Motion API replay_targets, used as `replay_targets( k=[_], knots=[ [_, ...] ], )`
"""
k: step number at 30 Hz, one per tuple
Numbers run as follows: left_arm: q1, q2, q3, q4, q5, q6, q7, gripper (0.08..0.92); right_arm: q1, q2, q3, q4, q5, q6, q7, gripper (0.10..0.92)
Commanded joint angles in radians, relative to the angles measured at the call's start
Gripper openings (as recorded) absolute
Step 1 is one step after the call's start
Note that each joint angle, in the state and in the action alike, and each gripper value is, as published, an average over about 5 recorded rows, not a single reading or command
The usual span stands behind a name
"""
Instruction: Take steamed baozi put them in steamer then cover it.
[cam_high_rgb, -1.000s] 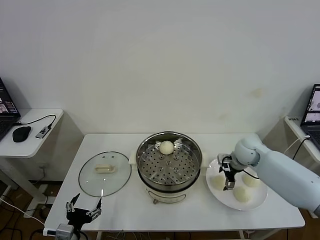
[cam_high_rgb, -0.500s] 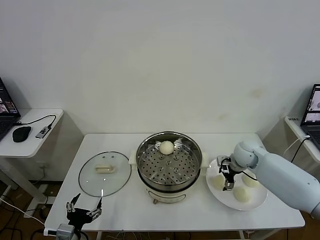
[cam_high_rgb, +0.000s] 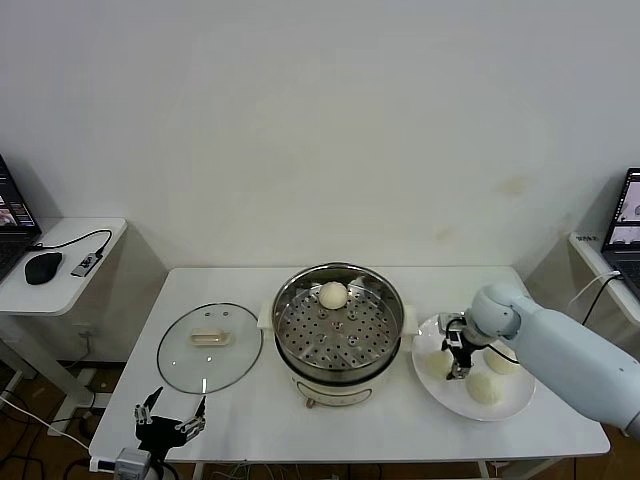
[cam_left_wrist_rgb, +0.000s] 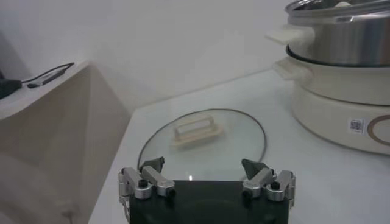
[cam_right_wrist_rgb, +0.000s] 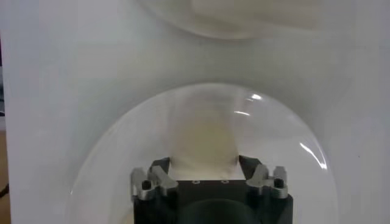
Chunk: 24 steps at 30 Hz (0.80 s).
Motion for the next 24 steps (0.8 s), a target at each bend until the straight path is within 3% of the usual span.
replay_targets(
  k=[1,13,24],
  knots=[
    [0.002,0.002,-0.001,-0.003,0.0,0.0,-0.001,0.823,-0.003,-0.003,0.007,0.004,0.005,0.0,0.003,0.55],
    [-0.004,-0.002,0.006,-0.006,0.0,-0.003,-0.002,0.823,0.063,-0.098,0.029,0.057,0.096,-0.015,-0.015,0.472],
    [-0.023,0.004,0.013,-0.031,-0.003,0.001,0.003,0.823,0.582,-0.2,-0.25,0.188,0.361,-0.089,-0.114,0.47]
  ],
)
